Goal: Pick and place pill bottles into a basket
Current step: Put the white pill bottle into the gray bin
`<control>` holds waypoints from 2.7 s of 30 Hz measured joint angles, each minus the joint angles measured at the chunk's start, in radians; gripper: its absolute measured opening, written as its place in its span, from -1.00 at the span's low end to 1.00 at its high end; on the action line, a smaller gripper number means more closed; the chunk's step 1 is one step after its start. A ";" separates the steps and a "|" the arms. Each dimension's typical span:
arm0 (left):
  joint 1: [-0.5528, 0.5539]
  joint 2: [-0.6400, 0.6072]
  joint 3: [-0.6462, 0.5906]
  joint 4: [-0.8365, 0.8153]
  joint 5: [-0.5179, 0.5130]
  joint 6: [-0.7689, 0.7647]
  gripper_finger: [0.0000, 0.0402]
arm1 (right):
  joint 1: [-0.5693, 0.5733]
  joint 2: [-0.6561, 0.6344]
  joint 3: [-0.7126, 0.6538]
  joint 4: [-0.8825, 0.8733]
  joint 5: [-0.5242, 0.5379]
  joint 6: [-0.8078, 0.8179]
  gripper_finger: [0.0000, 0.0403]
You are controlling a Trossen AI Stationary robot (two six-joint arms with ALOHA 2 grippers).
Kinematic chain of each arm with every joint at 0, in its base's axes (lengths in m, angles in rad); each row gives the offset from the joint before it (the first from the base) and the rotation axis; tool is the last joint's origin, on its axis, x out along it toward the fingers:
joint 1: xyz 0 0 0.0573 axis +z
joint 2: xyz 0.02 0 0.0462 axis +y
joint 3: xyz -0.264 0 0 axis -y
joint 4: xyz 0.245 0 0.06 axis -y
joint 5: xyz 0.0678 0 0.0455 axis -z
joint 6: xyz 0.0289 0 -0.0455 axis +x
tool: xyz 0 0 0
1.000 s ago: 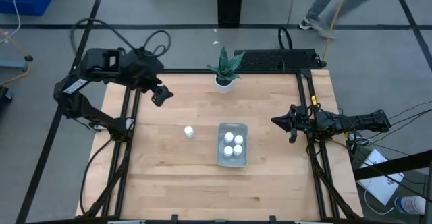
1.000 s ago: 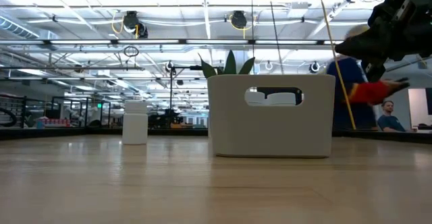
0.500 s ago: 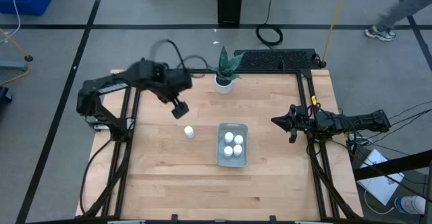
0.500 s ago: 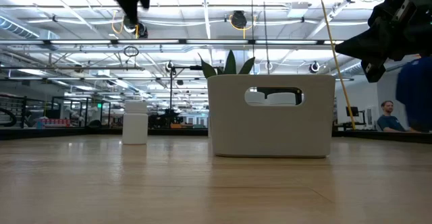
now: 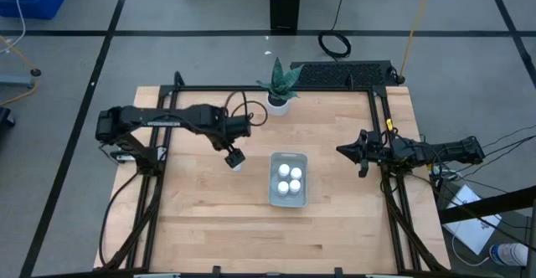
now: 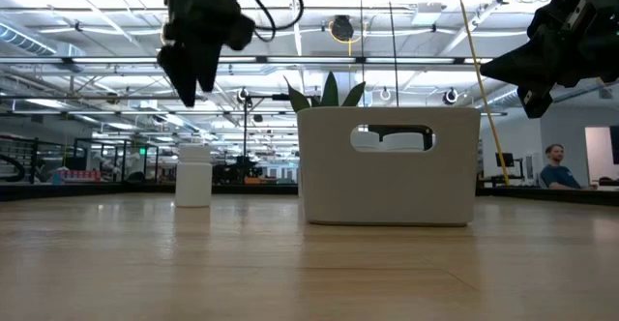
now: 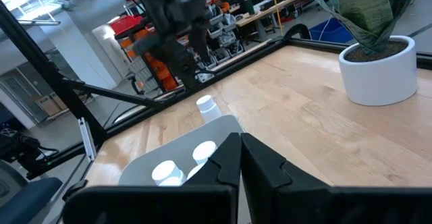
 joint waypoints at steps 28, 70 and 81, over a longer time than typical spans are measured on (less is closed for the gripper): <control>-0.039 0.002 -0.219 0.310 0.022 -0.086 0.68 | 0.000 0.000 0.000 0.000 0.000 0.000 -0.98; -0.057 0.087 -0.222 0.296 0.008 -0.069 0.19 | 0.000 0.000 0.000 0.000 0.000 0.000 -0.98; -0.057 0.087 -0.222 0.294 0.025 -0.062 -0.07 | 0.000 0.000 0.000 0.000 0.000 0.000 -0.98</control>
